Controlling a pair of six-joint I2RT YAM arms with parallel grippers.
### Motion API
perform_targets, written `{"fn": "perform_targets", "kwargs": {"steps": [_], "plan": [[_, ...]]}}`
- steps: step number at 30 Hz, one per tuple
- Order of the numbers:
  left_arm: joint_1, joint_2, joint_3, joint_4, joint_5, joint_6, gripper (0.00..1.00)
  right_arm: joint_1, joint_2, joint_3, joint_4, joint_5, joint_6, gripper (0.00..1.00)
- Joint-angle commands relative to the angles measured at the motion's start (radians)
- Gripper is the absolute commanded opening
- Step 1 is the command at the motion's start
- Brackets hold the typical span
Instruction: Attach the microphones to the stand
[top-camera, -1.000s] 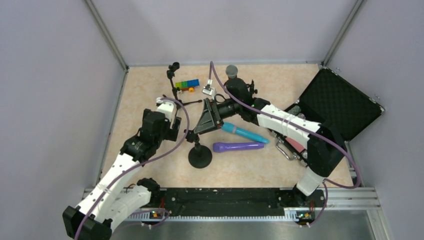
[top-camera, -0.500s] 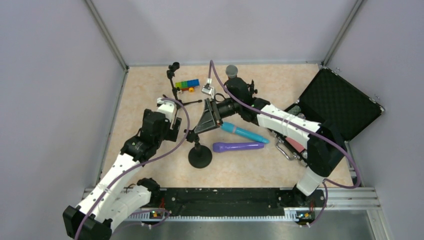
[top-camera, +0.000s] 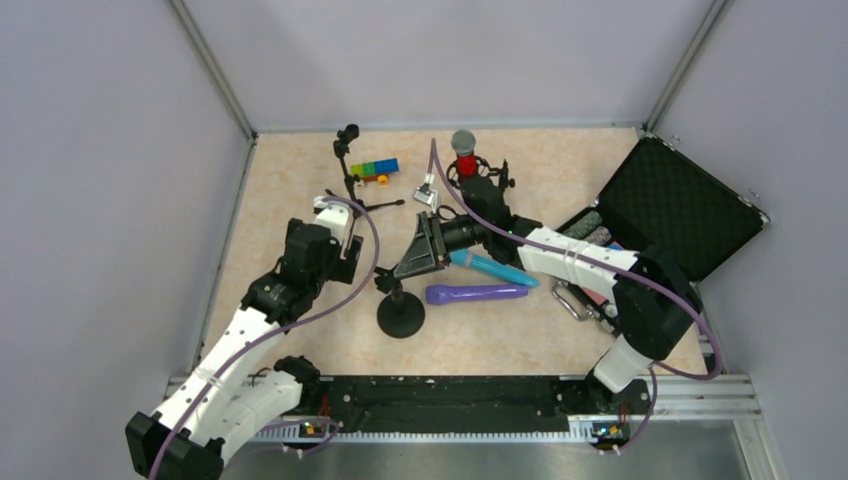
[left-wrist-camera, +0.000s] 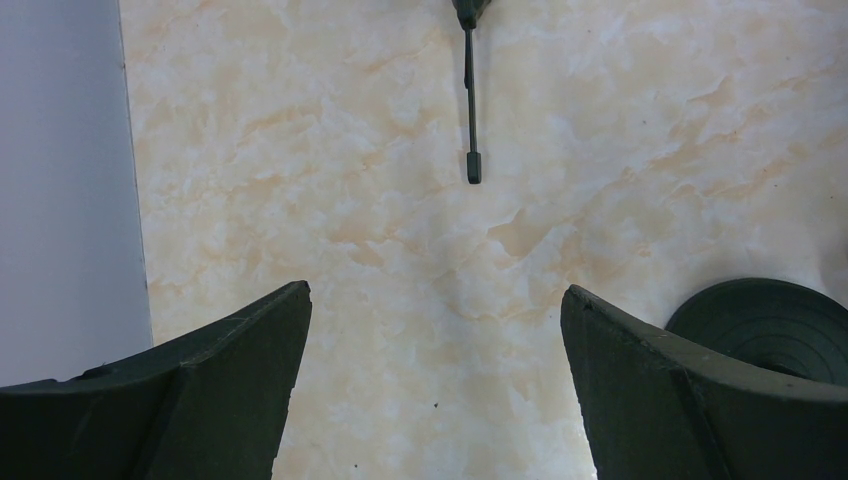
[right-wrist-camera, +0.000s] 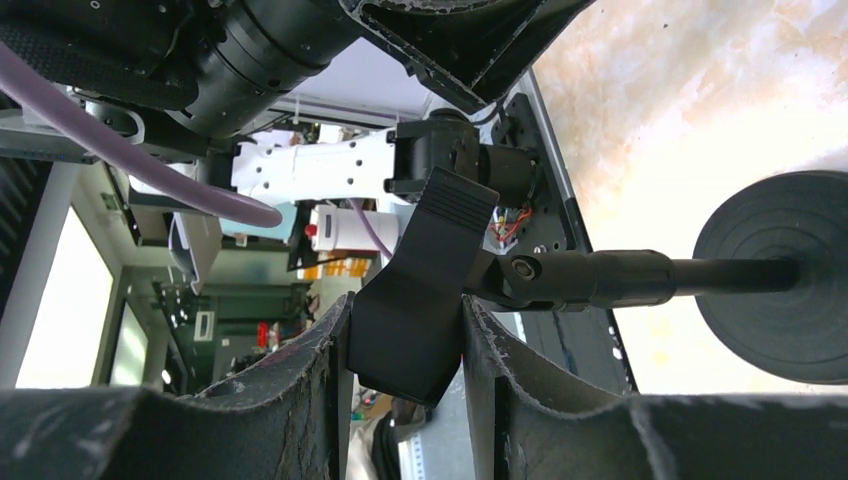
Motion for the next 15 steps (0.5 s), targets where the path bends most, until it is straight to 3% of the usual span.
{"fn": "perform_targets", "kwargs": {"steps": [1, 15], "plan": [[-0.001, -0.015, -0.001, 0.052, -0.01, 0.006, 0.99, 0.008, -0.029, -0.078, 0.081, 0.063, 0.054, 0.0], [-0.001, -0.016, 0.0, 0.05, -0.007, 0.005, 0.99, 0.008, -0.029, -0.299, 0.505, 0.107, 0.209, 0.0]]}}
